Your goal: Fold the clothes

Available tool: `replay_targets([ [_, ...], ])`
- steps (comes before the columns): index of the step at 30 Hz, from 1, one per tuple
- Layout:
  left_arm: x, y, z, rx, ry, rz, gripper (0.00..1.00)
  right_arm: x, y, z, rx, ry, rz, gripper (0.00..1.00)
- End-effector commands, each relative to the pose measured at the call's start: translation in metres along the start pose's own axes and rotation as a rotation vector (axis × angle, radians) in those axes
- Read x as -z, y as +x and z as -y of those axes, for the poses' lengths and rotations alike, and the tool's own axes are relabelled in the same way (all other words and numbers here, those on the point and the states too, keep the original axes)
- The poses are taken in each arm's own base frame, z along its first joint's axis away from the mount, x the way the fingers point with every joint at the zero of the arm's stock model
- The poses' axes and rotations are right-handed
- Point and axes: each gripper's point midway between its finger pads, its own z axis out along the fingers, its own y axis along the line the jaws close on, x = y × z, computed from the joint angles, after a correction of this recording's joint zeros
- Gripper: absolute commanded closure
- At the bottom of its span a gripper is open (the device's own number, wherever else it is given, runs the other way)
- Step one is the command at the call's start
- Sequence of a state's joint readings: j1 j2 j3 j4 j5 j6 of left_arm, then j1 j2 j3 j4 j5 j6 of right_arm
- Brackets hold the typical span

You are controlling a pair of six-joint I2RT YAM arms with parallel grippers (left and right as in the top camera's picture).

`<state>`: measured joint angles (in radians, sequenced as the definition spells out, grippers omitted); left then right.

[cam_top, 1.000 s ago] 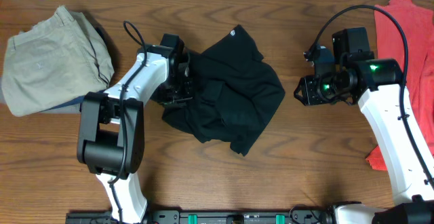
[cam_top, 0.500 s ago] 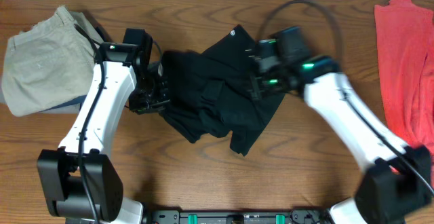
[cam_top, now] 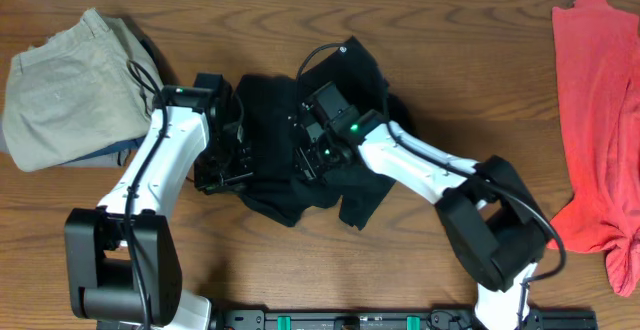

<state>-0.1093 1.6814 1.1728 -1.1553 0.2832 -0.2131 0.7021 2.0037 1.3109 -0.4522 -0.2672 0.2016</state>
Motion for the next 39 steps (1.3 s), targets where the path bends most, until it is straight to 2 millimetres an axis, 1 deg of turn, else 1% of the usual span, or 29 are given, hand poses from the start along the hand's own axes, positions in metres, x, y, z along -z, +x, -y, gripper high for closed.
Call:
replay_targets([
  [1, -0.005, 0.002, -0.003, 0.011, -0.013, -0.012, 0.93, -0.008, 0.002, 0.012, 0.007, 0.115, 0.013, 0.41],
  [4, -0.006, 0.002, -0.003, 0.011, -0.013, -0.012, 0.94, -0.007, -0.008, 0.015, 0.025, 0.166, 0.056, 0.41],
  [8, -0.007, 0.003, -0.004, 0.011, -0.013, -0.014, 0.94, -0.004, -0.018, 0.013, 0.031, 0.166, 0.089, 0.41],
  [10, -0.008, 0.003, -0.004, 0.011, -0.013, -0.015, 0.94, 0.000, -0.025, 0.020, 0.030, 0.219, 0.110, 0.42],
  [12, -0.008, 0.003, -0.004, 0.011, -0.013, -0.014, 0.94, 0.006, -0.030, 0.035, 0.001, 0.314, 0.133, 0.44],
  [13, -0.008, 0.003, -0.004, 0.011, -0.013, -0.013, 0.94, 0.010, -0.029, 0.046, -0.024, 0.372, 0.138, 0.51],
  [14, -0.008, 0.002, -0.004, 0.011, -0.013, -0.012, 0.94, 0.014, -0.027, 0.056, -0.053, 0.426, 0.138, 0.64],
  [15, -0.008, 0.002, -0.004, 0.011, -0.012, -0.012, 0.94, 0.019, -0.023, 0.067, -0.092, 0.480, 0.136, 0.79],
  [16, -0.008, 0.002, -0.004, 0.011, -0.012, -0.012, 0.94, 0.022, -0.019, 0.076, -0.124, 0.520, 0.129, 0.92],
  [17, -0.008, 0.002, -0.004, 0.011, -0.013, -0.012, 0.94, 0.024, -0.016, 0.079, -0.142, 0.533, 0.119, 0.99],
  [19, -0.008, 0.002, -0.004, 0.011, -0.012, -0.011, 0.94, 0.026, -0.012, 0.082, -0.150, 0.531, 0.101, 0.99],
  [21, -0.008, 0.002, -0.003, 0.010, -0.011, -0.009, 0.94, 0.034, -0.012, 0.083, -0.156, 0.533, 0.099, 0.99],
  [23, -0.008, 0.001, -0.003, 0.009, -0.011, -0.005, 0.94, 0.050, -0.018, 0.082, -0.153, 0.538, 0.115, 0.99],
  [25, -0.008, 0.000, -0.003, 0.009, -0.010, -0.004, 0.94, 0.077, -0.026, 0.086, -0.155, 0.578, 0.143, 0.99],
  [28, -0.008, -0.002, -0.004, 0.008, -0.016, 0.004, 0.94, 0.135, -0.034, 0.103, -0.177, 0.689, 0.197, 0.99],
  [30, -0.008, -0.003, -0.007, 0.007, -0.033, 0.014, 0.94, 0.172, -0.029, 0.120, -0.193, 0.768, 0.208, 0.99],
  [31, -0.007, -0.004, -0.008, 0.007, -0.039, 0.018, 0.94, 0.190, -0.023, 0.129, -0.207, 0.801, 0.202, 0.99],
  [33, -0.007, -0.005, -0.008, 0.007, -0.042, 0.020, 0.93, 0.216, -0.006, 0.144, -0.237, 0.843, 0.165, 0.99],
  [34, -0.007, -0.005, -0.009, 0.007, -0.042, 0.020, 0.94, 0.228, 0.006, 0.152, -0.263, 0.859, 0.134, 0.98],
  [35, -0.007, -0.005, -0.009, 0.007, -0.042, 0.020, 0.94, 0.237, 0.020, 0.158, -0.289, 0.864, 0.093, 0.96],
  [36, -0.007, -0.005, -0.009, 0.008, -0.042, 0.021, 0.94, 0.243, 0.032, 0.163, -0.312, 0.861, 0.053, 0.96],
  [37, -0.007, -0.005, -0.009, 0.007, -0.041, 0.021, 0.94, 0.250, 0.050, 0.168, -0.343, 0.854, -0.006, 0.95],
  [39, -0.007, -0.006, -0.008, 0.007, -0.041, 0.024, 0.94, 0.257, 0.075, 0.176, -0.393, 0.850, -0.101, 0.95],
])
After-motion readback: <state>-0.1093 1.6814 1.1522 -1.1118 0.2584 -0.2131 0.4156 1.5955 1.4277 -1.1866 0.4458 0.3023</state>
